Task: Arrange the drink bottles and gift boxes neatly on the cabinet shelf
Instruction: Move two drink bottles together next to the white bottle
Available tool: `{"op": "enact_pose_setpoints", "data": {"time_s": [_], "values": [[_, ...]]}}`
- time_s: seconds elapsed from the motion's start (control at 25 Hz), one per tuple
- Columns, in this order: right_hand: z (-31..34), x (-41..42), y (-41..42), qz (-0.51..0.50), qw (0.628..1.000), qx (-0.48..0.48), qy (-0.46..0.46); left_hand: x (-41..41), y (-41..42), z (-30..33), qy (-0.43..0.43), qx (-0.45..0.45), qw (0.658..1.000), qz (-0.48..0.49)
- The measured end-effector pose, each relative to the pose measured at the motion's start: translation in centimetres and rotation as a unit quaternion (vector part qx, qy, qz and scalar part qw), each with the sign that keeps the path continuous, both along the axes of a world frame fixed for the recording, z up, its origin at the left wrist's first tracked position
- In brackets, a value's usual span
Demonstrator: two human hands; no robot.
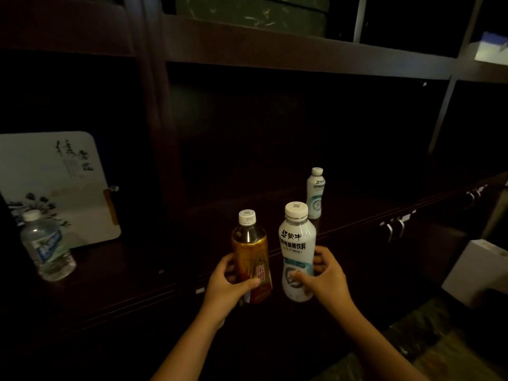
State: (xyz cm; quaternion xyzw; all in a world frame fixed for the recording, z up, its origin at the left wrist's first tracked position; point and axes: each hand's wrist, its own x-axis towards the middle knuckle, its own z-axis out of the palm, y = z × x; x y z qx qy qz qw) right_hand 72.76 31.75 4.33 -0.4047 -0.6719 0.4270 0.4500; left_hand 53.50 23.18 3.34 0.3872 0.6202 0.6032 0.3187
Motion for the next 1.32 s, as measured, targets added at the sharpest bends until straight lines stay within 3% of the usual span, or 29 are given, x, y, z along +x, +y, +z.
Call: {"op": "enact_pose_setpoints", "data": {"time_s": [0.36,0.84,1.12,1.32], "values": [[-0.5,-0.8,11.2,0.019,0.999,0.004,0.027,-1.1,10.4,0.3,0.052,0.011,0.997,0.059],[-2.4,-2.9,30.0,0.082,0.996,-0.034,0.034,-1.2,26.2,-2.0,0.043,-0.034,0.992,0.109],[-5.1,-5.1,36.5,0.151,0.987,-0.046,0.022,-1.1,31.5,-5.1,0.029,-0.067,0.986,0.152],[-6.2,-6.3,38.5,0.149,0.987,-0.053,0.028,-2.0,33.1,-6.0,0.016,-0.057,0.986,0.154]]}}
